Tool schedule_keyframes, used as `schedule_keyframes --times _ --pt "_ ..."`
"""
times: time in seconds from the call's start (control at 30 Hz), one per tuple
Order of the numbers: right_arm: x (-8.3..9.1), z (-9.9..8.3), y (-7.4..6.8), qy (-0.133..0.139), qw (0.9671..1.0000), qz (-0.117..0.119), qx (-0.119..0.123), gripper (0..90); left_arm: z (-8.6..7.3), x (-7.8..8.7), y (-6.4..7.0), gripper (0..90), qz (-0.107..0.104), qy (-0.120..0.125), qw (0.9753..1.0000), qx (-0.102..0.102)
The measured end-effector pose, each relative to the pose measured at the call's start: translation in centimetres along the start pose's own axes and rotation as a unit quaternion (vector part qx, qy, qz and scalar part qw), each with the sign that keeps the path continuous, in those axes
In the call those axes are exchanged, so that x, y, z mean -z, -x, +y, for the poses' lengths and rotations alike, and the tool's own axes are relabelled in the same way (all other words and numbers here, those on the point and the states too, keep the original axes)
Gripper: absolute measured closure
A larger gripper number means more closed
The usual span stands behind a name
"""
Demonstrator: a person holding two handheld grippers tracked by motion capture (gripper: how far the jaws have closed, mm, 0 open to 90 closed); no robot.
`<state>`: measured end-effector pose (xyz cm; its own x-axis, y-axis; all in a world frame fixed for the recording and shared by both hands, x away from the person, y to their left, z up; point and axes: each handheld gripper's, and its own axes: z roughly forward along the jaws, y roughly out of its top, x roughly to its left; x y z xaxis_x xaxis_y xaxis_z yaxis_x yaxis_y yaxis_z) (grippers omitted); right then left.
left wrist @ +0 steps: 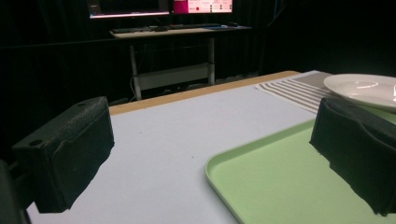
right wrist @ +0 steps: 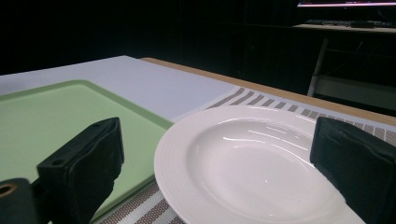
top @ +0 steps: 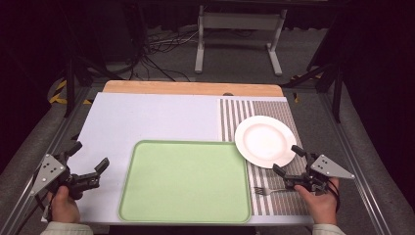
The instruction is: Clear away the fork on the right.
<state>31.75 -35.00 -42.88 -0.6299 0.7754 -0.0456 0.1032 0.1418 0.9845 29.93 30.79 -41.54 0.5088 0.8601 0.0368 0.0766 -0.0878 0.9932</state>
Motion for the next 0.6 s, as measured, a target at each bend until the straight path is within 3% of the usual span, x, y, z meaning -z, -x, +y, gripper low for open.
schedule_keyframes --times 0.6 --pt "-0.09 0.29 -0.01 0.0 1.0 0.009 -0.004 3.6 0.29 0.17 -0.21 0.2 0.001 -0.002 1.0 0.004"
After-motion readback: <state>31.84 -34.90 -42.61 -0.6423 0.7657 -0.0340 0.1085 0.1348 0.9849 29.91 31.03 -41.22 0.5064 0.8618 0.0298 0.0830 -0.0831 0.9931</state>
